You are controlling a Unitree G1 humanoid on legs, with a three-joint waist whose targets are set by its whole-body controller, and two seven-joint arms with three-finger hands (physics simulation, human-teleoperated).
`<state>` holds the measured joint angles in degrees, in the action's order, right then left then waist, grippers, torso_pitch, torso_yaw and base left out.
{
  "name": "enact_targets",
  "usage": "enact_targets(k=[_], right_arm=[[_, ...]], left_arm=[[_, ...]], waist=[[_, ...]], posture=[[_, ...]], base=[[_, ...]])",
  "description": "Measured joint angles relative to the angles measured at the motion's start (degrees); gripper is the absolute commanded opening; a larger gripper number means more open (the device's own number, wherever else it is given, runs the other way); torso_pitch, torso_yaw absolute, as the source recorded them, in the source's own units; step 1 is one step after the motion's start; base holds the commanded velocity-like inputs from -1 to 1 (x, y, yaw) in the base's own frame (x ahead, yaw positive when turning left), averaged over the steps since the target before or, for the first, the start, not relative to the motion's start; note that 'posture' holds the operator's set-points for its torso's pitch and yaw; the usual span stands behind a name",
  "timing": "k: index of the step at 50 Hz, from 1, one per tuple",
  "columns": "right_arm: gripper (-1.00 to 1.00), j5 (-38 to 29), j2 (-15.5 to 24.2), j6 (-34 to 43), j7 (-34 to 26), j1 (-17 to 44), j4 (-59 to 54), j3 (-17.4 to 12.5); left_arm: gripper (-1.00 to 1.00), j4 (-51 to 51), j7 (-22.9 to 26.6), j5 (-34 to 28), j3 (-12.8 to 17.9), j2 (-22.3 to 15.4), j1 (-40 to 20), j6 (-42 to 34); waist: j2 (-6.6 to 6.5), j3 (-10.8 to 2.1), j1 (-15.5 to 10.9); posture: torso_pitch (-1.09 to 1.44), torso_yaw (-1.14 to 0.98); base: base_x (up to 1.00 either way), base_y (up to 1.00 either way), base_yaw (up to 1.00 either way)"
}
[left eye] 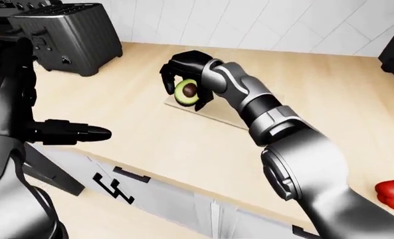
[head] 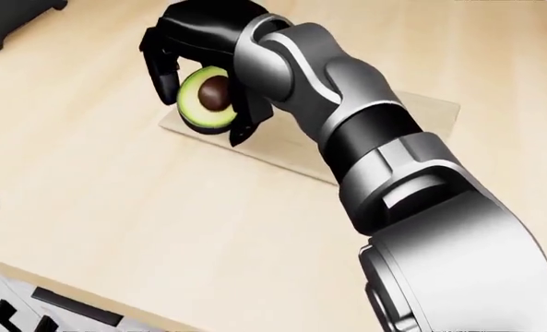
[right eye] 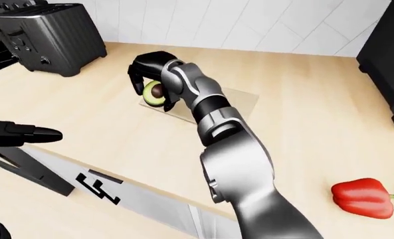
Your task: Place the avocado, onion, tomato and bell pepper on the cutting board.
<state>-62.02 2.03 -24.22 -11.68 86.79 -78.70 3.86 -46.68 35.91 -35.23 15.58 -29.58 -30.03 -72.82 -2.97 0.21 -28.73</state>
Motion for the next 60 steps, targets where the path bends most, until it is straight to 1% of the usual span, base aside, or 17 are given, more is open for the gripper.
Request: enact_targets(k=[13, 24, 31, 39, 44, 47, 48, 53, 54, 55, 56, 58, 60], right_arm=[[-0.84, -1.1, 1.2, 2.2, 0.9, -0.9, -0.5, -0.5], [-0.80, -1.7, 1.3, 2.7, 1.6, -2.0, -0.7, -0.7], [-0.77, -2.6, 1.7, 4.3, 2.6, -2.4, -0.8, -0.5], [-0.76, -3.2, 2.2, 6.0, 3.0, -3.4, -1.0, -0.8], [-0.66, -3.2, 2.3, 6.3, 3.2, -3.8, -0.9, -0.9], [-0.56, -3.2, 2.3, 6.4, 3.0, -3.8, -1.0, -1.1], [-0.46, -3.2, 2.3, 6.4, 3.0, -3.8, -1.0, -1.1], [-0.34, -3.3, 2.5, 6.5, 3.0, -3.6, -1.0, -1.1], [-0.28, -3.3, 2.5, 6.5, 3.0, -3.6, -1.0, -1.1], [-0.26, -3.2, 2.5, 6.5, 3.0, -3.7, -1.0, -1.2], [-0.20, -3.2, 2.5, 6.5, 3.0, -3.7, -1.0, -1.1], [-0.15, -3.2, 2.4, 6.5, 2.9, -3.7, -1.0, -1.1], [-0.06, -3.2, 2.4, 6.4, 2.7, -3.7, -1.1, -1.1]], left_arm=[[1.00, 0.4, 1.0, -1.4, -0.6, -0.2, -0.7, 0.2], [1.00, -0.1, 2.2, -2.3, -0.1, -0.2, 0.1, 0.4], [1.00, 0.4, 2.2, -3.0, -0.5, 0.6, 0.0, 0.9], [1.00, 0.3, 2.6, -3.7, -0.5, 0.7, -0.1, 1.0], [1.00, 0.3, 3.2, -4.0, -0.4, 0.3, -0.4, 0.9], [1.00, 0.3, 3.5, -4.1, -0.3, 0.0, -0.6, 0.8], [1.00, 0.4, 3.5, -4.2, -0.3, 0.0, -0.8, 0.8], [1.00, 0.6, 3.6, -4.4, -0.6, 0.1, -1.1, 0.9], [1.00, 0.6, 3.7, -4.4, -0.7, 0.2, -1.1, 0.9], [1.00, 0.7, 3.7, -4.5, -0.7, 0.2, -1.1, 0.9], [1.00, 0.7, 3.7, -4.5, -0.7, 0.2, -1.1, 0.9], [1.00, 0.7, 3.8, -4.6, -0.7, 0.2, -1.1, 0.9], [1.00, 0.7, 3.8, -4.7, -0.5, 0.3, -1.0, 0.9]], waist=[[0.05, -0.22, -0.6], [0.13, -0.25, -0.9], [0.25, -0.35, -1.2], [0.37, -0.43, -1.4], [0.39, -0.48, -1.5], [0.37, -0.57, -1.5], [0.35, -0.58, -1.5], [0.33, -0.53, -1.6], [0.34, -0.51, -1.6], [0.36, -0.50, -1.6], [0.36, -0.50, -1.6], [0.36, -0.48, -1.6], [0.37, -0.47, -1.6]], posture=[[0.00, 0.43], [0.00, 0.43], [0.00, 0.43], [0.00, 0.43], [0.00, 0.43], [0.00, 0.43], [0.00, 0.43], [0.00, 0.43], [0.00, 0.43], [0.00, 0.43], [0.00, 0.43], [0.00, 0.43], [0.00, 0.43]], base=[[0.00, 0.00, 0.00], [0.00, 0.00, 0.00], [0.00, 0.00, 0.00], [0.00, 0.00, 0.00], [0.00, 0.00, 0.00], [0.00, 0.00, 0.00], [0.00, 0.00, 0.00], [0.00, 0.00, 0.00], [0.00, 0.00, 0.00], [0.00, 0.00, 0.00], [0.00, 0.00, 0.00], [0.00, 0.00, 0.00], [0.00, 0.00, 0.00]])
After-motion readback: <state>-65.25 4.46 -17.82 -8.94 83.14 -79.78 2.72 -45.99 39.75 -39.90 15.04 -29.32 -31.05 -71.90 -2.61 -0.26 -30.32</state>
